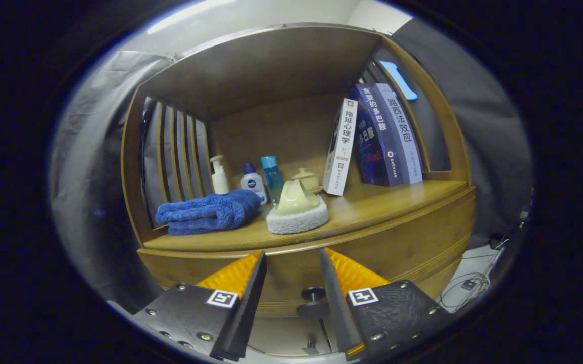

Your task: Pull open the drawer, take out the items inside it, and place them on the countertop above the cabinet.

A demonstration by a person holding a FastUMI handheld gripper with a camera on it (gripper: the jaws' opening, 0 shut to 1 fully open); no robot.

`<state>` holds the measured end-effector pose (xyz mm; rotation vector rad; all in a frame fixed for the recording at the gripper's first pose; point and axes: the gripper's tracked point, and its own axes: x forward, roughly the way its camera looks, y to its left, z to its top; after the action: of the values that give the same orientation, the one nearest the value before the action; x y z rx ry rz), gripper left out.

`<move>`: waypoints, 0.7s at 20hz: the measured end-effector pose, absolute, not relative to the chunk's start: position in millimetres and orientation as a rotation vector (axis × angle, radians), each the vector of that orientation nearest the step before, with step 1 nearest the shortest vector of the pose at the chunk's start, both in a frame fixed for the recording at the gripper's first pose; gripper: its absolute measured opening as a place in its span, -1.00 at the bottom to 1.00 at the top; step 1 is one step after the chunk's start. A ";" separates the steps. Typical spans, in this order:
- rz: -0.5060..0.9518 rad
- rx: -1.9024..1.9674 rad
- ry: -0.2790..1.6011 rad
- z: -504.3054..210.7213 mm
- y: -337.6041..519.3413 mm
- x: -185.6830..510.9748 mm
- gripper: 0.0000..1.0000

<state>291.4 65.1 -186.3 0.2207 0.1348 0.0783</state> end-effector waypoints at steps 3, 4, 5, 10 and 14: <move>0.088 0.227 0.129 -186.0 64.1 291.7 0.30; 0.091 0.228 0.128 -186.2 64.5 291.6 0.30; 0.093 0.231 0.127 -185.7 64.6 291.6 0.30; 0.113 0.260 0.127 -185.4 64.5 290.9 0.30; 0.122 0.278 0.133 -184.9 64.1 291.0 0.30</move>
<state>291.0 64.1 -184.9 0.2784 0.1332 0.1219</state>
